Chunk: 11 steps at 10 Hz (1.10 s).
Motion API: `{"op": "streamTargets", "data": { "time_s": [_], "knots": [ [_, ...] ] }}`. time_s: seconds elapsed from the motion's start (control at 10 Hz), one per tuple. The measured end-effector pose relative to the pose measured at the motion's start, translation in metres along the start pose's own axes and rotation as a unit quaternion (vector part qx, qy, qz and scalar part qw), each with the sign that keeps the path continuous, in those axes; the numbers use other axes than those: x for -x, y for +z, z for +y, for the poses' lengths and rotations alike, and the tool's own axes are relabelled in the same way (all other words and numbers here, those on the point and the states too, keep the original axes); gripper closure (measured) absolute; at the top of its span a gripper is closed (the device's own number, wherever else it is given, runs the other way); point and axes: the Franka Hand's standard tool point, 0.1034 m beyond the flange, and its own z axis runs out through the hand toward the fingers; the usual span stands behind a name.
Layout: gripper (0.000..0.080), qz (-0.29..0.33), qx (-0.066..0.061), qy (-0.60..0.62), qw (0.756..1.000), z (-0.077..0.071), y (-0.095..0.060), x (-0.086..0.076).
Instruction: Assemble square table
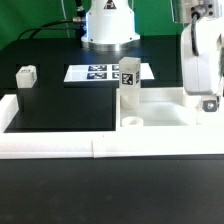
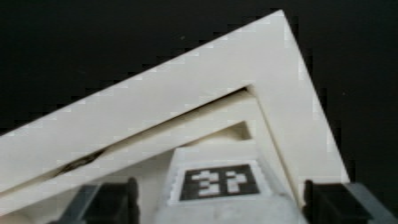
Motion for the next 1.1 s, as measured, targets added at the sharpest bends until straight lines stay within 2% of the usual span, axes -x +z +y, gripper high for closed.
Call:
{"op": "streamTargets", "data": {
  "time_s": [0.1,0.2,0.3,0.5,0.6,0.7,1.1],
  "knots": [
    [0.0295,0.000,0.000,0.000,1.000,0.000,0.000,0.000],
    [0.0177,0.000,0.000,-0.001,1.000,0.000,0.000,0.000],
    [0.0158,0.000,0.000,-0.003,1.000,0.000,0.000,0.001],
    [0.0151,-0.009,-0.007,-0.023,1.000,0.003,-0.020,0.006],
    [0.0151,-0.015,-0.017,-0.030,0.999,0.004,-0.035,0.006],
    [0.0151,-0.019,-0.020,-0.039,0.999,0.004,-0.042,0.006],
    [0.0151,-0.017,-0.017,-0.044,0.999,0.006,-0.039,0.005]
  ]
}}
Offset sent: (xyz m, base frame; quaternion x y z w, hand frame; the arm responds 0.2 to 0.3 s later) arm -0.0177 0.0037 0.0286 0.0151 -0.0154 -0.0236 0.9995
